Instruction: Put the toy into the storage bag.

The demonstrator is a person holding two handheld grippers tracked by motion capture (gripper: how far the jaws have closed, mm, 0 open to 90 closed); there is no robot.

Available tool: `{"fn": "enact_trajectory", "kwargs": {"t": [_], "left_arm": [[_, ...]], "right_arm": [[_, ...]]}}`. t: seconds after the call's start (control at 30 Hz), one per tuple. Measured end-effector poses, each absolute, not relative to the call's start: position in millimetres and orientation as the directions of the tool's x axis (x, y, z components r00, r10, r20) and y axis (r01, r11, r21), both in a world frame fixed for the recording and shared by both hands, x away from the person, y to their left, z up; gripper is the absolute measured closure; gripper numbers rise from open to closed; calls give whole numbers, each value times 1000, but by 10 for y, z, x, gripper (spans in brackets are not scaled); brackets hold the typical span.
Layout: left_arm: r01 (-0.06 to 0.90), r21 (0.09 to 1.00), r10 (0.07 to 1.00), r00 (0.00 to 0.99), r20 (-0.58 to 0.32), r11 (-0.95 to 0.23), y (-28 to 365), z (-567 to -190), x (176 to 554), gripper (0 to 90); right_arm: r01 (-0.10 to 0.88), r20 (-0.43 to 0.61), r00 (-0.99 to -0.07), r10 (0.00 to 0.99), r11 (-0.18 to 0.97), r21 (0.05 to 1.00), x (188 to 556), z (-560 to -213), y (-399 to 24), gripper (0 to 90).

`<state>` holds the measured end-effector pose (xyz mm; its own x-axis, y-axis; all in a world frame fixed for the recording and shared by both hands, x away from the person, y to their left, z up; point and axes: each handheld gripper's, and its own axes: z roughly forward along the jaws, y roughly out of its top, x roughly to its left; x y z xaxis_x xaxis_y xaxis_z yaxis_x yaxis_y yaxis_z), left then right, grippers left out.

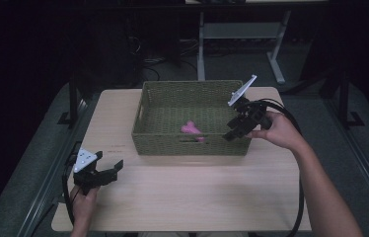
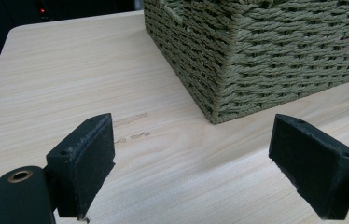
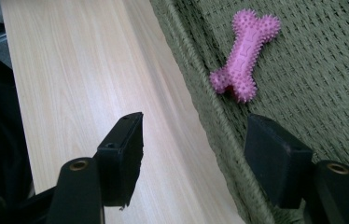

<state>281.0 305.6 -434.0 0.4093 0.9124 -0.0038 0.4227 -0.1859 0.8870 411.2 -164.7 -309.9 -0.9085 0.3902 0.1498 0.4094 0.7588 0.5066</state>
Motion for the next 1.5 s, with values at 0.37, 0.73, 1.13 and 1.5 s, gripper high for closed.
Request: {"fn": "enact_trajectory", "kwargs": {"t": [0.37, 0.73, 1.13, 1.5], "left_arm": [[421, 887, 913, 409, 1, -190, 3055, -4339, 2807, 139], [422, 886, 913, 409, 3, -191, 3057, -4340, 2806, 139], [423, 886, 912, 410, 2, -192, 3053, -4339, 2804, 139], [422, 886, 912, 410, 3, -193, 3053, -4340, 2802, 139]], "right_arm": [[425, 155, -901, 406, 749, 508, 4011, -3163, -1759, 366], [431, 165, -898, 407, 745, 509, 3903, -3289, -1830, 363], [436, 172, -896, 410, 736, 517, 3790, -3397, -1889, 354], [446, 177, -890, 420, 727, 522, 3665, -3528, -1988, 350]]}}
